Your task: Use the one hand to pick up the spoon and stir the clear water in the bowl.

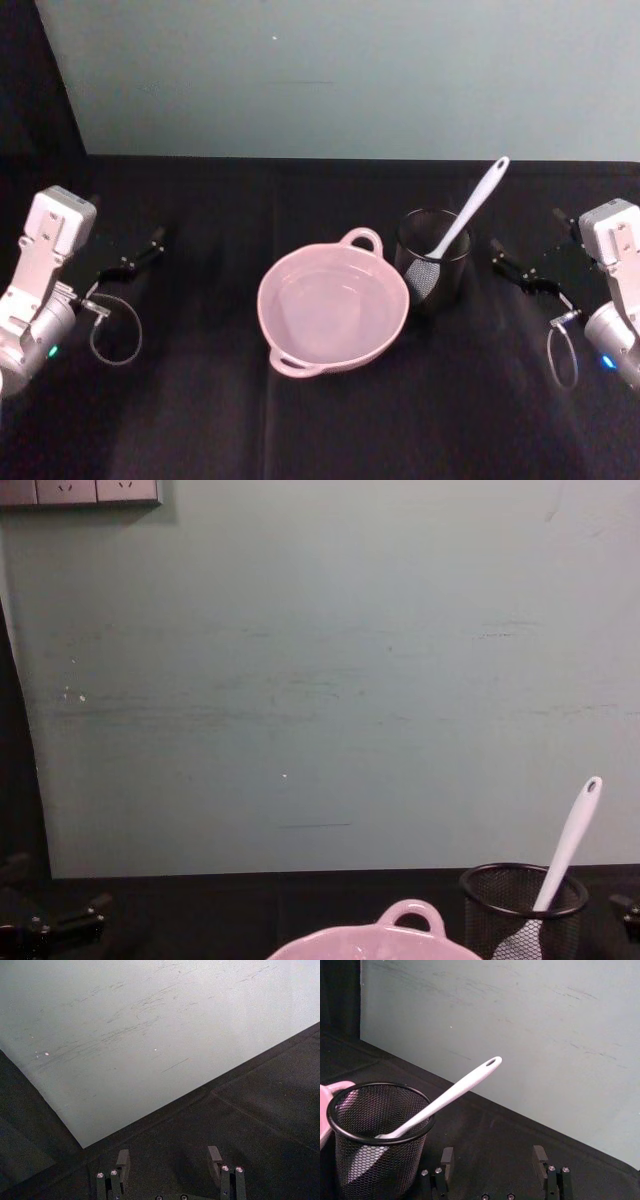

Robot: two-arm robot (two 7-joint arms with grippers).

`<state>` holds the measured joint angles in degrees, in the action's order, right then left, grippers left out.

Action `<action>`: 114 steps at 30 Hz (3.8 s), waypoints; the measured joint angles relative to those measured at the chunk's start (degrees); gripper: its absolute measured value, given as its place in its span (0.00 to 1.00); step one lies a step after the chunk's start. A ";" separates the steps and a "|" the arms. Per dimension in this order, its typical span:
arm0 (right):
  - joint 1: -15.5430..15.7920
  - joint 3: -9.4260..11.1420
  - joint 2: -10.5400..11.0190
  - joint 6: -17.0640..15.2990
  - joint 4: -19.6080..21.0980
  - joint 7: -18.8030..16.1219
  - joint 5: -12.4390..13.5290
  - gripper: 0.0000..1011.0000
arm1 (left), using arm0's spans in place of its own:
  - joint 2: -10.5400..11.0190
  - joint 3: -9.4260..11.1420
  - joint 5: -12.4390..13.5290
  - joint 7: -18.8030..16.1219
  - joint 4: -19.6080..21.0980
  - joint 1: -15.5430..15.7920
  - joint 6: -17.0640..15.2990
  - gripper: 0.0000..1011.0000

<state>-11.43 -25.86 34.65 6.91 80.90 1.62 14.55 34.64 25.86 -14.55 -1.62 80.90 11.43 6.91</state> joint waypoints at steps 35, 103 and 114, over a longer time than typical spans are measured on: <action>0.00 0.00 0.00 0.00 0.00 0.00 0.00 0.99 | 0.00 0.00 0.00 0.00 0.00 0.00 0.00 1.00; -4.93 10.92 -11.45 -10.35 -8.88 -26.63 49.08 0.62 | 0.00 0.00 0.00 0.00 0.00 0.00 0.00 1.00; -5.21 10.26 -10.95 -10.45 -9.44 -27.40 51.00 0.25 | 0.00 0.00 0.00 0.00 0.00 0.00 0.00 1.00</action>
<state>-16.65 -15.60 23.69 -3.54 71.46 -25.78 65.55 34.65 25.86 -14.55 -1.62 80.90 11.43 6.91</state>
